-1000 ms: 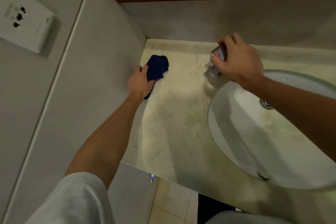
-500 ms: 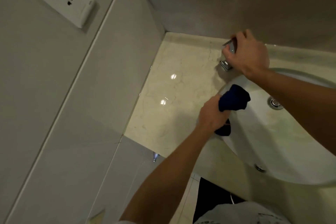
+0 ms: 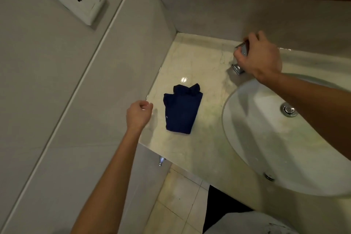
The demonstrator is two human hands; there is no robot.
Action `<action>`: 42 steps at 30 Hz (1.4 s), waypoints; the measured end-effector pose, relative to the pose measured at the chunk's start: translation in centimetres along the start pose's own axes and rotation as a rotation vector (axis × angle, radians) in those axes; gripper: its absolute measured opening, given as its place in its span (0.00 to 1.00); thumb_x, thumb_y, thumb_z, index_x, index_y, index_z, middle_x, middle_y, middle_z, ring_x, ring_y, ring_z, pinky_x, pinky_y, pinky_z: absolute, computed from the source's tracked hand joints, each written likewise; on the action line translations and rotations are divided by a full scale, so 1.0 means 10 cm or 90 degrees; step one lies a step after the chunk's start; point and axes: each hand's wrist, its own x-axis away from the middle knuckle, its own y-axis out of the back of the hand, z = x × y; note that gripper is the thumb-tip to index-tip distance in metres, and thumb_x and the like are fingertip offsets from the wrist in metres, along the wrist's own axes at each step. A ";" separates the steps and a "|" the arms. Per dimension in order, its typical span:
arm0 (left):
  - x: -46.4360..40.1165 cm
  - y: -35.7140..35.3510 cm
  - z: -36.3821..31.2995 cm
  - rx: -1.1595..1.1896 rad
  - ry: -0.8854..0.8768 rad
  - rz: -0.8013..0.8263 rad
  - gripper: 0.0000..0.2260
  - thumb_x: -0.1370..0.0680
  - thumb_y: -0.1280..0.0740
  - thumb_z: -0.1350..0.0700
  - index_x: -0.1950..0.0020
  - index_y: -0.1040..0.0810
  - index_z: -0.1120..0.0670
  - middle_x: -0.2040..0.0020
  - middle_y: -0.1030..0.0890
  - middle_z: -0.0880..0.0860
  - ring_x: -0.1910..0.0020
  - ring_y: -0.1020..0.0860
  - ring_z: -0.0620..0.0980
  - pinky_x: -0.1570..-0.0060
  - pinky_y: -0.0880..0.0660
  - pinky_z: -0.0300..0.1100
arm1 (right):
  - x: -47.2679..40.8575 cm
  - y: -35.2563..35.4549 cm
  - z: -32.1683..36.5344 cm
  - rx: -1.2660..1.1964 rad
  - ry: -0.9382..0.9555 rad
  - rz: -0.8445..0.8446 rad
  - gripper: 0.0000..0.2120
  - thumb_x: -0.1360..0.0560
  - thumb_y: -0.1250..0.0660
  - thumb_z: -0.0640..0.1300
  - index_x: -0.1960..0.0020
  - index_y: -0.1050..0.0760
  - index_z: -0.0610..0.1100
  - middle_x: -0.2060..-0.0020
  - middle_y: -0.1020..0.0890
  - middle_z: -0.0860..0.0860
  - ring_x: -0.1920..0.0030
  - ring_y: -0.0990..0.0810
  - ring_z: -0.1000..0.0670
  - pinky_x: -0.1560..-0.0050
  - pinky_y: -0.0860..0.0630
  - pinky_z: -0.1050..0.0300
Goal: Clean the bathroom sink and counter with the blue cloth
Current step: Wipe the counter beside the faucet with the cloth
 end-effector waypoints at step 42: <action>-1.75 -1.01 -1.63 -0.168 -0.509 0.016 0.26 0.24 0.28 0.57 0.26 0.27 0.59 0.31 0.24 0.60 0.34 0.25 0.59 0.35 0.30 0.49 | -0.05 -0.06 -0.04 0.001 -0.040 0.038 0.20 0.19 0.40 0.57 0.33 0.29 0.46 0.42 0.26 0.47 0.55 0.21 0.44 0.54 0.20 0.48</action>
